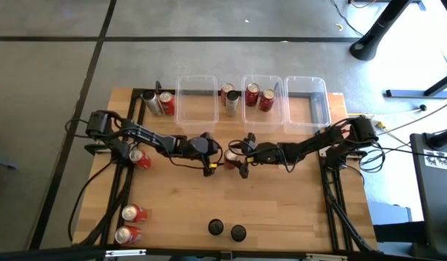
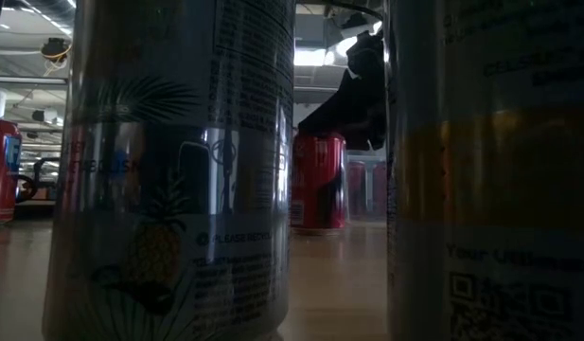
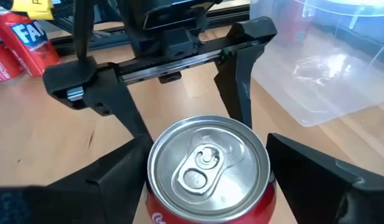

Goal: Sort soda cans
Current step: Put the bottom red soda can into the center transparent bin

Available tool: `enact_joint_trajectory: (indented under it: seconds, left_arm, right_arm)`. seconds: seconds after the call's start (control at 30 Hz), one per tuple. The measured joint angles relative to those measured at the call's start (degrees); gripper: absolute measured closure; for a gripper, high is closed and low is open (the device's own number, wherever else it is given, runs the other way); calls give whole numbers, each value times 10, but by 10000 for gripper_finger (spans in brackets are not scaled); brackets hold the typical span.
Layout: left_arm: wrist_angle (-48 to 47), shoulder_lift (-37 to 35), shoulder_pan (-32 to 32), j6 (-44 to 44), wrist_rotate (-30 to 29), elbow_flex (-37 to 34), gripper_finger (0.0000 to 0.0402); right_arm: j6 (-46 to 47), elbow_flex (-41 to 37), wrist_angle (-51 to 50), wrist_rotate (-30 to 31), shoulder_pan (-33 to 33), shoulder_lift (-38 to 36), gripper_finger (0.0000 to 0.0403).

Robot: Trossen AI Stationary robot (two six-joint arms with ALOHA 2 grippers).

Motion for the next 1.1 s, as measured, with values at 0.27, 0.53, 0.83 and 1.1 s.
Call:
enact_joint_trajectory:
  seconds: [0.27, 0.53, 0.83, 1.1]
  left_arm:
    - [0, 0, 0, 0, 0, 0, 54]
    - [5, 0, 0, -3, 0, 0, 54]
    - [13, 0, 0, -3, 0, 0, 54]
    - [13, 0, 0, -3, 0, 0, 54]
  right_arm:
    - [-3, 1, -2, -1, 0, 7, 84]
    - [5, 1, -11, -14, -1, 8, 84]
    - [16, 1, -8, -20, -1, 38, 83]
    - [17, -1, 18, -20, 0, 35, 83]
